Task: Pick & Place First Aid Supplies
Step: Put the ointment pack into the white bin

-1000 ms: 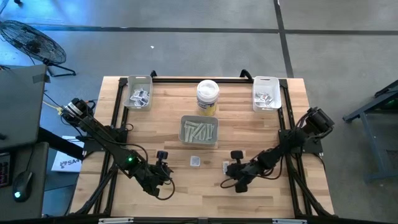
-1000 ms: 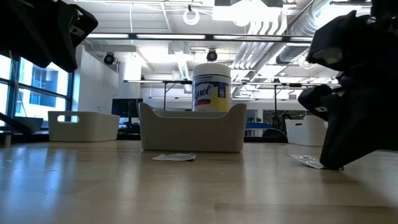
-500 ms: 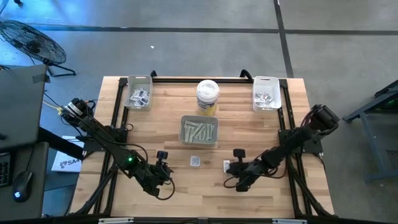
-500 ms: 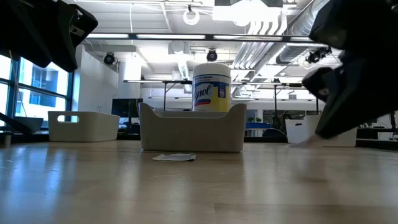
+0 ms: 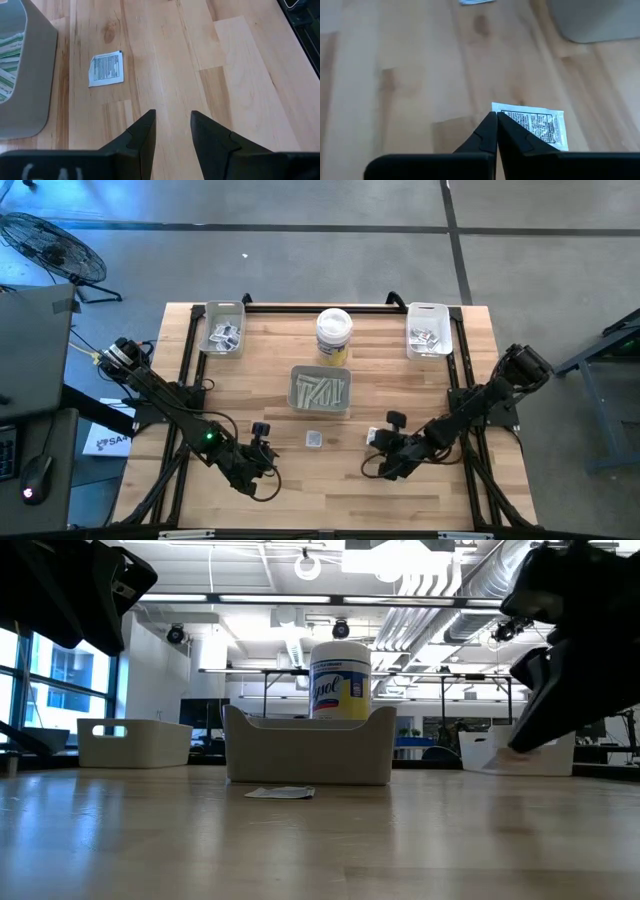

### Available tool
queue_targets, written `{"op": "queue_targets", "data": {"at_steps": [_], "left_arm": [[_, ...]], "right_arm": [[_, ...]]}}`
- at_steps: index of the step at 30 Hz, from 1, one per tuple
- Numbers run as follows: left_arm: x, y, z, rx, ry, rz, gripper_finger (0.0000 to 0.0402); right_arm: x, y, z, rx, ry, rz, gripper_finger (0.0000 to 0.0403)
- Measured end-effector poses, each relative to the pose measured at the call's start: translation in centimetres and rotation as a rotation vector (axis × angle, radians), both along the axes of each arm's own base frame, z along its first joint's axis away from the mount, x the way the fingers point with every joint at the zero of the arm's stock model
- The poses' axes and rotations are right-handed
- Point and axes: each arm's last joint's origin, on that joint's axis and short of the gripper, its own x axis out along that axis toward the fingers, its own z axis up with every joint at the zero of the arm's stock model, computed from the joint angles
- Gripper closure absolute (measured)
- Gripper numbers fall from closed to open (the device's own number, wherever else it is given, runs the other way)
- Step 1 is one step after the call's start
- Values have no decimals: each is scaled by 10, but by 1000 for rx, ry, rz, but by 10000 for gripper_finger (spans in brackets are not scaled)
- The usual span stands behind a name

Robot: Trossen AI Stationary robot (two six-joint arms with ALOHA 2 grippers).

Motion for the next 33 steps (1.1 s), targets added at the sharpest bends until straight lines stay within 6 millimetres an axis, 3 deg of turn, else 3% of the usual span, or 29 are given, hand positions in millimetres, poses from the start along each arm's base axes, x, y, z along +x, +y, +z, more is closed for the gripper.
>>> {"op": "queue_targets", "data": {"at_steps": [7, 18, 22, 33], "left_arm": [[0, 0, 0, 0, 0, 0, 282], [0, 0, 0, 0, 0, 0, 282], [0, 0, 0, 0, 0, 0, 282], [0, 0, 0, 0, -1, 0, 282]], "right_arm": [[-5, -5, 6, 13, -18, -105, 402], [-25, -28, 45, 36, -175, -369, 403], [-35, -55, 63, 59, -193, -520, 403], [-57, -161, 100, 50, -176, -858, 403]]}}
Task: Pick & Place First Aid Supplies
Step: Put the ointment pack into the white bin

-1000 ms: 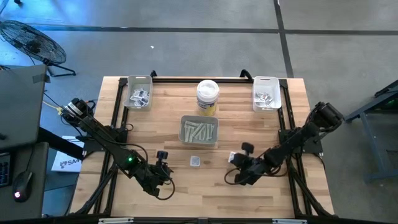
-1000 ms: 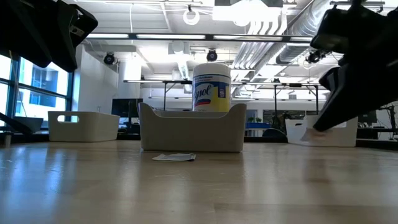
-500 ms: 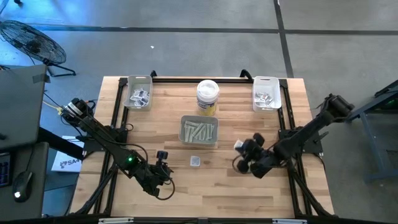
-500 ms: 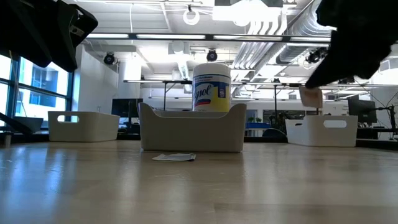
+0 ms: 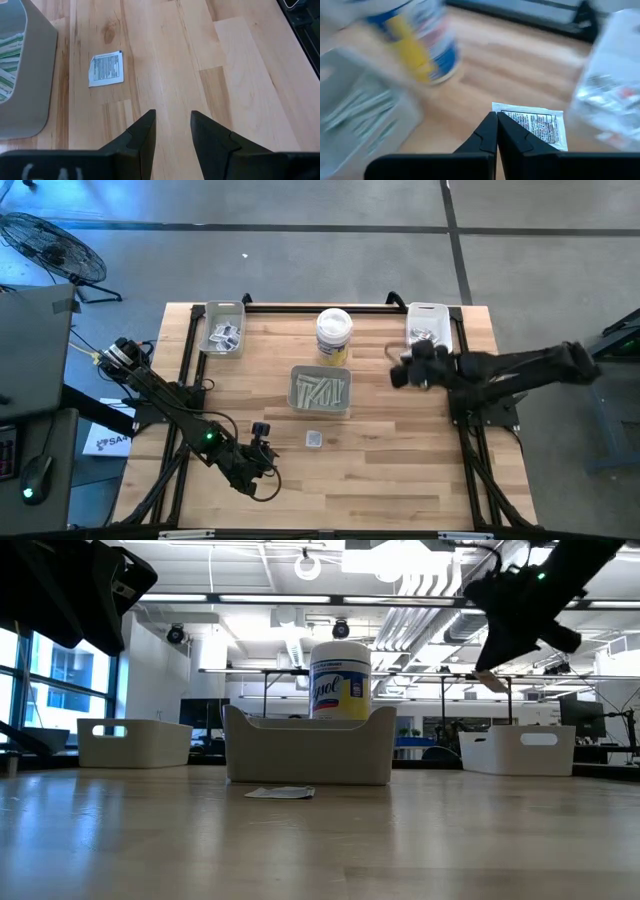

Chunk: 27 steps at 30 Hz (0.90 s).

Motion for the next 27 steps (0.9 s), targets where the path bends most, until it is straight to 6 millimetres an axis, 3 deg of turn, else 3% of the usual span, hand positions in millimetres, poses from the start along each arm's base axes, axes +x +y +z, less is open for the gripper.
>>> {"op": "queue_targets", "data": {"at_steps": [9, 16, 22, 27], "left_arm": [[0, 0, 0, 0, 0, 0, 282], [0, 0, 0, 0, 0, 0, 282], [0, 0, 0, 0, 0, 0, 282], [0, 0, 0, 1, 2, 0, 282]], "right_arm": [[-26, -72, 5, 52, 58, -211, 403], [-49, -115, 8, 82, 9, -311, 403], [-65, -146, -6, 138, 73, -443, 403], [-56, -146, -11, 121, 80, -484, 403]]}}
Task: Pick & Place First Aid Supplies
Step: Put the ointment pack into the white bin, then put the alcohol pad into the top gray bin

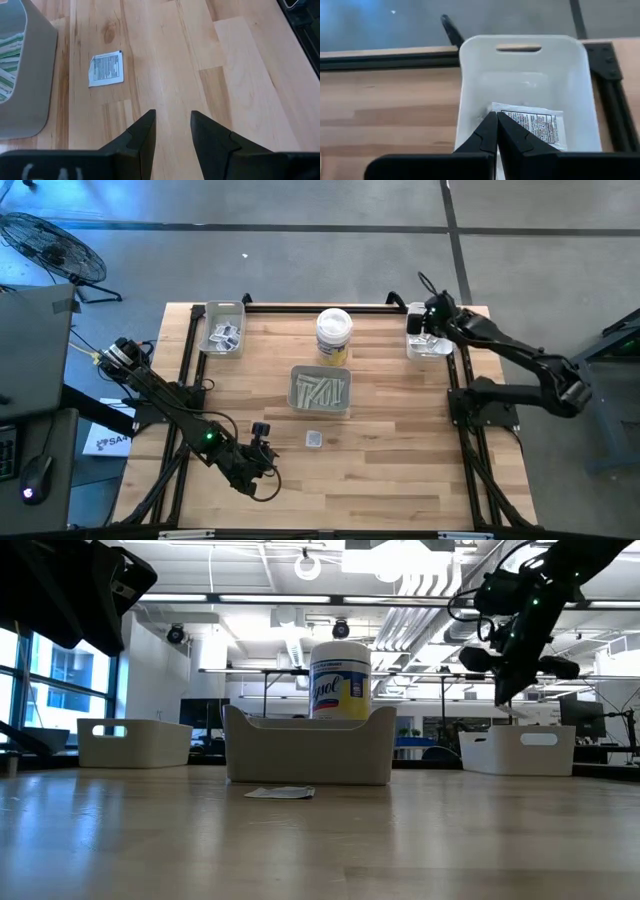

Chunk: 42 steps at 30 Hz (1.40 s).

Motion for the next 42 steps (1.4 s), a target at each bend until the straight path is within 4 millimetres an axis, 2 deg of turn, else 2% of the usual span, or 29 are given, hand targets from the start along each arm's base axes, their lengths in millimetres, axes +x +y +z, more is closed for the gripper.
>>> {"op": "queue_targets", "data": {"at_steps": [4, 10, 15, 20, 28, 32, 37, 42], "left_arm": [[0, 0, 0, -3, 2, -3, 282], [0, -1, 0, -12, 5, -9, 282], [0, -1, 0, -13, 5, -10, 282], [0, -1, 0, -14, 5, -11, 282], [0, -1, 0, -14, 5, -11, 282], [3, -3, 3, -50, -33, -8, 282], [9, -7, 10, -109, -121, 5, 282], [12, -9, 14, -139, -172, 18, 282]], "right_arm": [[5, 1, -24, 38, -28, -20, 403], [-1, 0, -65, 0, -45, -86, 403], [-6, 0, -76, -29, -45, -51, 402], [-8, -1, -73, 15, -24, 5, 377], [-10, -3, -62, 106, -6, 44, 293], [-11, -2, -63, 116, 44, 67, 264], [-5, 4, -58, 34, 101, 52, 255], [1, 22, -36, -140, 111, 68, 270]]}}
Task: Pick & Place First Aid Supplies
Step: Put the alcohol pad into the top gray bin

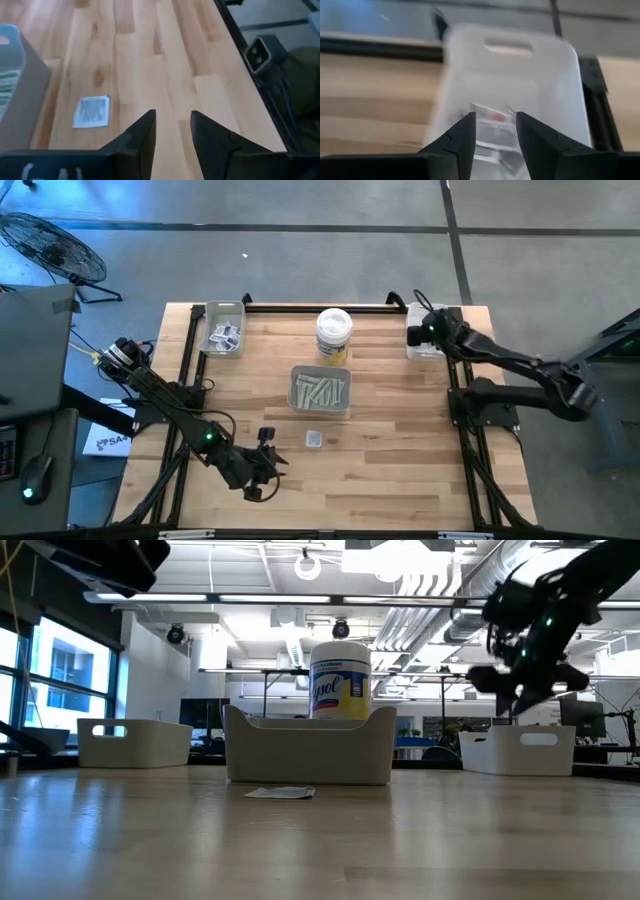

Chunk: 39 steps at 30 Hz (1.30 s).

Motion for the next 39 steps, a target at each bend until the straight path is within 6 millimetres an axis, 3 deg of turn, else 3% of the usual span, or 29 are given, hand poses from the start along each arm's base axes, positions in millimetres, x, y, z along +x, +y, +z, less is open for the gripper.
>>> {"op": "queue_targets", "data": {"at_steps": [6, 12, 22, 33, 39], "left_arm": [[2, 0, 3, 11, -46, 29, 282], [13, 8, 1, 69, -102, 118, 282], [36, 5, -58, 149, 19, 203, 282], [67, 21, -106, 128, 31, 335, 282], [74, 31, -111, 114, 39, 365, 282]], "right_arm": [[12, 39, 27, -144, -112, 190, 287], [46, 90, 47, -320, -275, 446, 302], [84, 171, 36, -417, -332, 714, 321], [103, 213, 14, -389, -386, 865, 324], [105, 224, 13, -391, -424, 900, 324]]}}
